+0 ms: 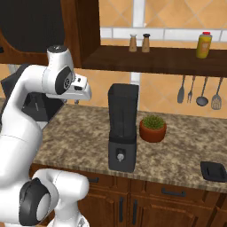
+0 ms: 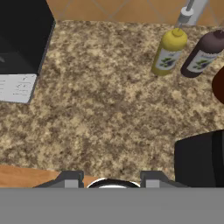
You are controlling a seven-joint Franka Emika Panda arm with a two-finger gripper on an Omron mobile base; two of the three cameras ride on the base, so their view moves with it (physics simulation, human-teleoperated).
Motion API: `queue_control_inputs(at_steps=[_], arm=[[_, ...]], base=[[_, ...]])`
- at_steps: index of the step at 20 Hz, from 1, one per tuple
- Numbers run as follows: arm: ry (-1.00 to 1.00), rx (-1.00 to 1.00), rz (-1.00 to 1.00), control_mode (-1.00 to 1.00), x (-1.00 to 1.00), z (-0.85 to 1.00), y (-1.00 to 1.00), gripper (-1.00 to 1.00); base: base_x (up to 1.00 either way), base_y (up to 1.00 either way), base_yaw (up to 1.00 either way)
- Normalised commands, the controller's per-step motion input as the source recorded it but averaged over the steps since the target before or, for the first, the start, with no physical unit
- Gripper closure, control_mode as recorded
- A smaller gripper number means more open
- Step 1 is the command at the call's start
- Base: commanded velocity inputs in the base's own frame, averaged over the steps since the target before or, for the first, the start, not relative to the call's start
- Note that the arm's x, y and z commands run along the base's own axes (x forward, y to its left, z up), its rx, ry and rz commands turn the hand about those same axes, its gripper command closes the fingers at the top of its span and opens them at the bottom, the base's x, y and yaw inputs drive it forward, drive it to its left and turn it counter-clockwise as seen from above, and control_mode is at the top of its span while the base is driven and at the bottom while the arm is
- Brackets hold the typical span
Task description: Close the lid blender by securely placing the lid on top.
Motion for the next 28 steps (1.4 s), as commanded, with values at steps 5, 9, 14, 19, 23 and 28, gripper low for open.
queue_control_inputs(at_steps=[5,9,14,19,23,28], arm=[[-0.02,0.0,0.0,-1.0,-0.26,0.0,0.0,-1.0],[-0.01,0.0,0.0,-1.0,-0.17,0.0,0.0,-1.0],[0.0,0.0,0.0,-1.0,-0.21,0.0,0.0,-1.0],[0.0,0.0,0.0,1.0,0.0,0.0,0.0,-1.0],[0.0,0.0,0.0,1.0,0.0,0.0,0.0,-1.0],[0.0,0.0,0.0,1.0,0.0,0.0,0.0,-1.0]], base=[[0.0,0.0,0.0],[0.0,0.0,0.0],[0.0,0.0,0.0],[-0.88,-0.01,0.0],[-0.82,-0.37,-0.03],[-0.05,-0.69,-0.11]])
